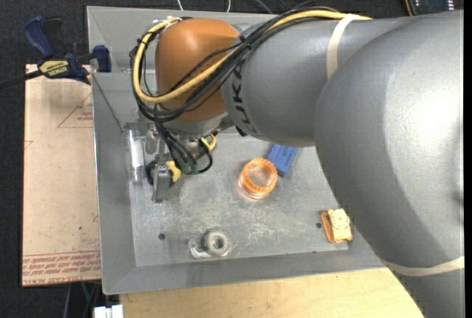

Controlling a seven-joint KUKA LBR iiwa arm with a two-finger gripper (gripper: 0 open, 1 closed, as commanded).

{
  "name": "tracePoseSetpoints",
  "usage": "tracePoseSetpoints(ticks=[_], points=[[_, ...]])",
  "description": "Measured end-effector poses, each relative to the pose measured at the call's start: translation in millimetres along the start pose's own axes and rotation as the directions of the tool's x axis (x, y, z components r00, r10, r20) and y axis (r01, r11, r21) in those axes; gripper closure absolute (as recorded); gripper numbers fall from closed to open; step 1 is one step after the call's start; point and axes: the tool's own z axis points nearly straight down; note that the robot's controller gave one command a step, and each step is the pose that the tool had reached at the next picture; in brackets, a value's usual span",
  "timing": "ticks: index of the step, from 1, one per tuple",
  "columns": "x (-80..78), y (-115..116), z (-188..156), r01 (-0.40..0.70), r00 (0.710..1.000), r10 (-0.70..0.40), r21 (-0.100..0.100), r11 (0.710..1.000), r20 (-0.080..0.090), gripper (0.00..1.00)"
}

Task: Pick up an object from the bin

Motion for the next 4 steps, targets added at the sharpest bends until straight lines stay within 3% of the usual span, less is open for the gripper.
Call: tracePoseSetpoints(ticks=[1,2,4], points=[[0.0,0,0,0.000,1.000,0.000,0.000,1.000,0.000,0.00],[-22.6,-12,30,-0.014,1.000,0.014,-0.004,1.000,0.003,1.00],[-9.8,-32,51,-0.013,1.000,0.013,-0.015,1.000,0.014,1.00]])
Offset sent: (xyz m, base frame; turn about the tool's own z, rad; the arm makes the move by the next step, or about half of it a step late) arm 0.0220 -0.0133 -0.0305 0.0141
